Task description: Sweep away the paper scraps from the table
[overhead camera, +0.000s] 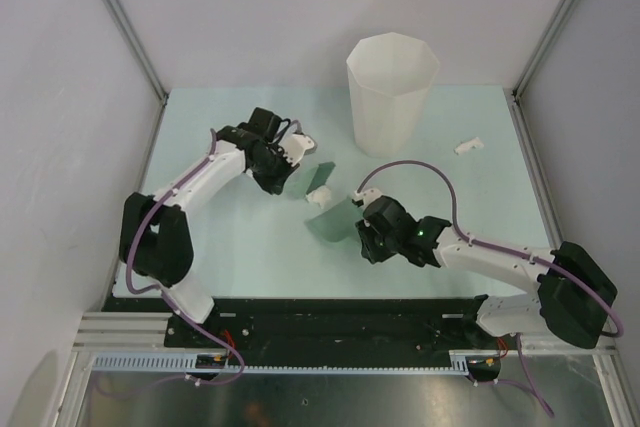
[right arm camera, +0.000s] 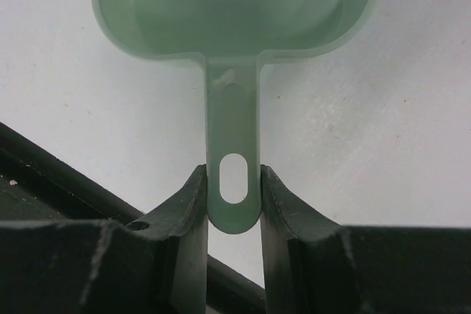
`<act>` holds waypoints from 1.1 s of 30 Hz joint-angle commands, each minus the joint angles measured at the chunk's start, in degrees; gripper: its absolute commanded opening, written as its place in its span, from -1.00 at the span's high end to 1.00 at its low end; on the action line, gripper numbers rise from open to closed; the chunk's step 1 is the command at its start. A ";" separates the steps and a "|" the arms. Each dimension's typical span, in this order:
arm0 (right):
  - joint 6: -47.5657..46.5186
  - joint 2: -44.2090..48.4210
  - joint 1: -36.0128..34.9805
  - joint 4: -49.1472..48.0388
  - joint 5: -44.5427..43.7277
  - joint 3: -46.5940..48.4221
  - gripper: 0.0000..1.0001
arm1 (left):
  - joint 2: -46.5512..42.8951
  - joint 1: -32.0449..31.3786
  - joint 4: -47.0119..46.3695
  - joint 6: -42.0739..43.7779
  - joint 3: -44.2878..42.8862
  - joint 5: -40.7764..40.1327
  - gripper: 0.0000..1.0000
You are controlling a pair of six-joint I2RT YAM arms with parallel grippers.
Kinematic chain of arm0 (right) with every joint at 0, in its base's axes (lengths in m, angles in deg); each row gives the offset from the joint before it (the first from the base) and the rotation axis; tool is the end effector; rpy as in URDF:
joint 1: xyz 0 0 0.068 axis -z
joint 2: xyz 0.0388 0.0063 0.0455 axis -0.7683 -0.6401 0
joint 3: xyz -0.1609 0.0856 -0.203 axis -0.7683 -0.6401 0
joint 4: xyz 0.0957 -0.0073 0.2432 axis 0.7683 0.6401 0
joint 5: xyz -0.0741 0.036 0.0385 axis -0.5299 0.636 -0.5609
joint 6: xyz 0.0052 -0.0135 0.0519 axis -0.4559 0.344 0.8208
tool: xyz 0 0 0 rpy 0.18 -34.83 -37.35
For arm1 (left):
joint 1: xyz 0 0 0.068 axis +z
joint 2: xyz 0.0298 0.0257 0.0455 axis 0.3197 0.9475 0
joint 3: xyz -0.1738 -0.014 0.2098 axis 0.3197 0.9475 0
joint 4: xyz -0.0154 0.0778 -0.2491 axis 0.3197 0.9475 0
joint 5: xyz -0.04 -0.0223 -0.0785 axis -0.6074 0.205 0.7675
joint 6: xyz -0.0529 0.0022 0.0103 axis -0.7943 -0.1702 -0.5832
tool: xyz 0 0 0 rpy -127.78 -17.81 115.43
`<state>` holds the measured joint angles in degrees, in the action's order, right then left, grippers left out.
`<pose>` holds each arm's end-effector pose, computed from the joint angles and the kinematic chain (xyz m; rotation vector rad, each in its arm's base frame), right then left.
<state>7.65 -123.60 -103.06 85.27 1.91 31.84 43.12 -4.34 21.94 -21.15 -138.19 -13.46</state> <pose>0.1546 0.1983 0.2049 -0.7136 2.4301 0.3939 0.3109 -0.1394 0.2586 1.2121 2.4393 -0.2413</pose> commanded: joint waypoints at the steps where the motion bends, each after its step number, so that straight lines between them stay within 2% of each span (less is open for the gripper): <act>1: -1.74 -0.49 -1.28 -0.14 -0.94 2.10 1.00 | -5.03 -0.66 4.40 1.85 -0.80 10.89 1.00; 5: -1.91 -0.66 -1.46 1.62 -1.47 2.10 1.00 | -8.99 -0.66 4.84 1.76 -1.67 12.40 1.00; 10: -0.95 -1.80 -1.98 1.18 -1.82 2.10 1.00 | -10.41 -0.40 4.76 0.97 -3.17 8.98 1.00; 20: -1.04 -4.44 -1.46 -0.66 -2.00 2.10 1.00 | 0.66 0.75 1.15 -2.37 -3.78 -4.04 1.00; 23: -0.07 -4.62 -0.75 -2.15 -1.82 2.10 1.00 | 2.17 -0.57 1.24 -2.20 -4.05 0.33 1.00; 28: -1.21 -5.14 -0.31 -4.09 -2.08 2.10 1.00 | -2.57 -4.00 1.41 0.09 -1.68 8.60 1.00; 33: -1.65 -5.23 0.92 -5.50 -2.26 2.02 1.00 | -8.46 -4.44 3.08 2.64 1.40 15.98 0.99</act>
<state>6.29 -128.60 -103.13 81.93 0.66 32.19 41.70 -8.51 23.58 -21.24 -138.56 -6.86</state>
